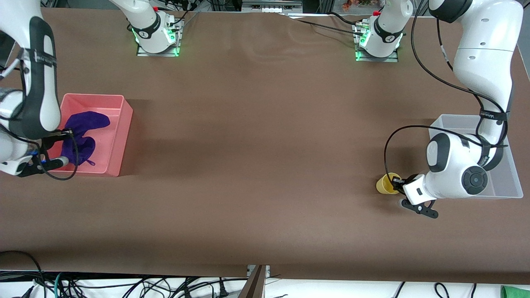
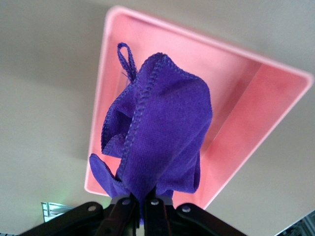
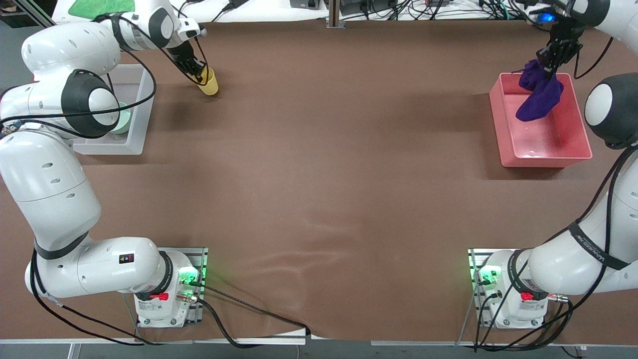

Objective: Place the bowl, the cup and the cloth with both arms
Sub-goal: 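Lower the cloth into the pink bin while the left gripper places the cup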

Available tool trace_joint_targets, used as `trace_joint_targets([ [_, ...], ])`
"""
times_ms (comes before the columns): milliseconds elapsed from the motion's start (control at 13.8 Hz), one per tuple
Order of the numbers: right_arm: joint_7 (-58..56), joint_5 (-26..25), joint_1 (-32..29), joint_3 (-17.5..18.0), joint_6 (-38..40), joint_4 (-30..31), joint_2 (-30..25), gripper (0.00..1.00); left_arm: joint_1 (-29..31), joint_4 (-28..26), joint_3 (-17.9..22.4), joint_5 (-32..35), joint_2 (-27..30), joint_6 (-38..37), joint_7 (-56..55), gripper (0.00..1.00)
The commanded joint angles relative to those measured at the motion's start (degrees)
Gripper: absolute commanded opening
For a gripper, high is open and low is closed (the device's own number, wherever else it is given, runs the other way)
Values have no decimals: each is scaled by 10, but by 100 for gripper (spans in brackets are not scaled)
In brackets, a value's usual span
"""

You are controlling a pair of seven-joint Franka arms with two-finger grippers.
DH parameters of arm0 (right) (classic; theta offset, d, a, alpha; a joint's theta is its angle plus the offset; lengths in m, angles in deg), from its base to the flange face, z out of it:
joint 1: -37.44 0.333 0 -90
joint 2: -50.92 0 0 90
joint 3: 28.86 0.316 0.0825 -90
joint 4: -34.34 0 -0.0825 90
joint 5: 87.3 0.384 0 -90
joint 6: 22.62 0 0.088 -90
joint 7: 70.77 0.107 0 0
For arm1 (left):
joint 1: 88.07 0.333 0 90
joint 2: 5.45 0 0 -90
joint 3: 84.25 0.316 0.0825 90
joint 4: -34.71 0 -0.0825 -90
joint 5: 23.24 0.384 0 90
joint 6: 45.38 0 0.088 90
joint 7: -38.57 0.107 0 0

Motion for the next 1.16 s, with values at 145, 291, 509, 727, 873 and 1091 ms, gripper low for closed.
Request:
trace_joint_targets([
  [145, -8, 6, 0, -10, -79, 90, -11, 0, 30, 13, 17, 18, 114, -195, 55, 0],
  [291, -8, 6, 0, -15, -98, 115, -10, 0, 51, 9, 31, 103, 136, -218, 135, 0],
  [509, -8, 6, 0, -18, -98, 125, -5, 16, 139, -47, 32, 137, 135, -179, 246, 0],
  [727, -8, 6, 0, -18, -99, 122, -4, 100, 209, -161, 29, 147, 134, 9, 304, 0],
  [873, -7, 8, 0, -16, -94, 111, -17, 100, 215, -198, 29, 140, 136, 23, 305, 0],
  [1091, -7, 24, 2, -5, -90, 92, -56, 100, 218, -186, 27, 141, 141, 18, 309, 100],
])
